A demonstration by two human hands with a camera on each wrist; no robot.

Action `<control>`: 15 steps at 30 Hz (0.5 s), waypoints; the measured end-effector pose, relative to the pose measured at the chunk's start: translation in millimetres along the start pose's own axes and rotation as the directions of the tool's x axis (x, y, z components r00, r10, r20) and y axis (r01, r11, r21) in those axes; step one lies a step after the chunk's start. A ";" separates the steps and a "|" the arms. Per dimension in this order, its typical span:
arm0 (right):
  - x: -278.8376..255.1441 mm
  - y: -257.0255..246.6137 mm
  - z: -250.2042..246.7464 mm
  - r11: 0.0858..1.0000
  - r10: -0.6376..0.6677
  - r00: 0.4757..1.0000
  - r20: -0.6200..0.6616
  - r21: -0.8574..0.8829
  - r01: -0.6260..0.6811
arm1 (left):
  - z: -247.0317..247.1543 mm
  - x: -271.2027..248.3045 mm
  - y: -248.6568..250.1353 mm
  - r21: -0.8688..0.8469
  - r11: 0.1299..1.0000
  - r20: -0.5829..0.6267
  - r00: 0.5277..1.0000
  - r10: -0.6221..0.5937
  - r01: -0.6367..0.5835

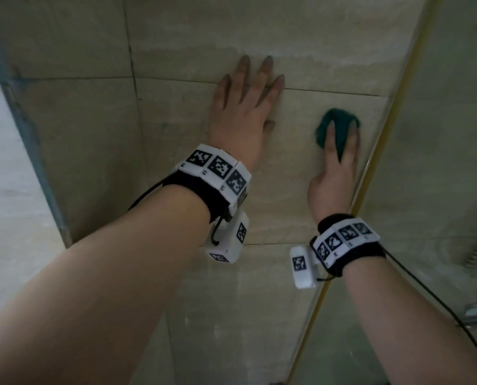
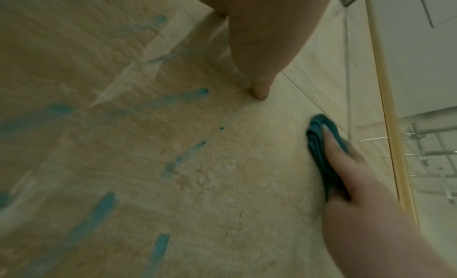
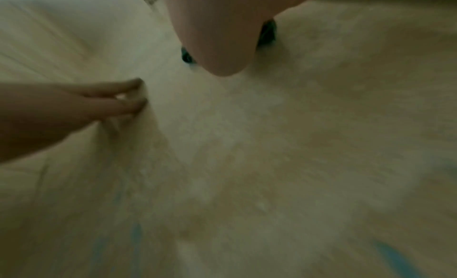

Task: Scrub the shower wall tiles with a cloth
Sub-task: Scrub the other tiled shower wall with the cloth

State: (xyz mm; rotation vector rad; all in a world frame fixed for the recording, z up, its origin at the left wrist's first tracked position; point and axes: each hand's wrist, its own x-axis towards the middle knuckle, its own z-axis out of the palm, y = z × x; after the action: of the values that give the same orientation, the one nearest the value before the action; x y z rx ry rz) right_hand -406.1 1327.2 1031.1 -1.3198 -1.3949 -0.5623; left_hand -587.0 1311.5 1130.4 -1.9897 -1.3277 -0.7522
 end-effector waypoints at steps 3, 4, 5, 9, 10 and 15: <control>-34.4 18.6 13.2 0.999 0.033 0.999 0.031 -0.040 -0.032 | 0.4 -1.1 0.6 0.015 1.000 0.024 1.000 -0.010 0.010; -44.1 23.0 16.2 0.998 0.039 0.998 0.054 -0.053 -0.036 | 0.4 -1.5 1.1 0.023 1.000 0.029 1.000 -0.010 0.010; -53.6 26.3 18.8 0.997 0.049 0.995 0.084 -0.066 -0.044 | 0.5 -2.2 1.6 0.028 1.000 0.032 0.999 -0.009 0.008; -95.6 37.0 22.3 0.994 0.060 0.978 0.200 -0.098 -0.041 | 2.1 -5.7 4.9 0.046 0.999 0.065 0.998 -0.007 0.004; -106.5 39.9 23.5 0.994 0.052 0.973 0.223 -0.101 -0.029 | 2.9 -7.4 5.6 0.045 0.999 0.079 0.997 0.000 -0.003; -146.6 46.5 30.9 0.991 -0.047 0.948 0.315 -0.101 0.083 | 12.3 -19.3 7.9 0.099 0.992 0.164 0.984 0.063 -0.080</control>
State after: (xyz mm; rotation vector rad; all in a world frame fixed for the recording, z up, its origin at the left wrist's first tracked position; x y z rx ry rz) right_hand -404.6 1308.9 875.3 -1.5065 -1.6913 -0.4964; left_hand -584.6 1307.2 1106.7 -2.0366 -1.3495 -0.4866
